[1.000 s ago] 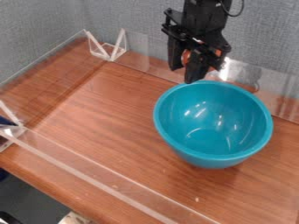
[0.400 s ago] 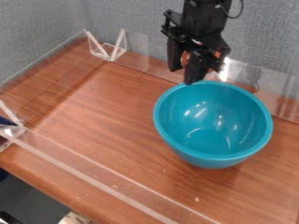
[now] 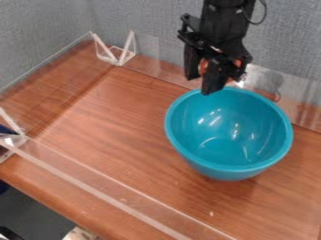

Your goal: Put the mushroom in the blue bowl

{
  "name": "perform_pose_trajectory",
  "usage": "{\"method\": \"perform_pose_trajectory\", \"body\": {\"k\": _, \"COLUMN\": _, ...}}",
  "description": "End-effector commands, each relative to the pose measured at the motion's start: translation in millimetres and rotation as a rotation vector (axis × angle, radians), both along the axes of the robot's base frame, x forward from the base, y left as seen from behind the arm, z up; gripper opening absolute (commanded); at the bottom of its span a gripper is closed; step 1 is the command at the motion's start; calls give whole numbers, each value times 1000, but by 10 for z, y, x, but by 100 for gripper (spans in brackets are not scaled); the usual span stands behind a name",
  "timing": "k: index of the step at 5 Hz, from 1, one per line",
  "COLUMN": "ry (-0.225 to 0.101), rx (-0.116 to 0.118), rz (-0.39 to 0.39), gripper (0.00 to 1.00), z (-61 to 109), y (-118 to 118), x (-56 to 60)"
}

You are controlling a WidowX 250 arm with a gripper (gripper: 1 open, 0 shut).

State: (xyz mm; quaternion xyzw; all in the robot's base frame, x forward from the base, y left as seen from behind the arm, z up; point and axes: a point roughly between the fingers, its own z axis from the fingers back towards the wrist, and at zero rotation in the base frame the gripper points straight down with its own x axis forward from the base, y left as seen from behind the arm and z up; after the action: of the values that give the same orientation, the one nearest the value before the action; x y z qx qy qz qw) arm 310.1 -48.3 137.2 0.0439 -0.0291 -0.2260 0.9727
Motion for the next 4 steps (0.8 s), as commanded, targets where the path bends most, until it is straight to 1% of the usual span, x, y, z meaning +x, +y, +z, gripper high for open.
{"method": "perform_pose_trajectory", "body": {"k": 1, "ry": -77, "rx": -16, "rz": -13, "gripper": 0, "z": 225, "y": -23, "x": -2}}
{"method": "perform_pose_trajectory", "body": {"k": 4, "ry": -84, "rx": -28, "rz": -35, "gripper": 0, "z": 224, "y": -35, "x": -17}}
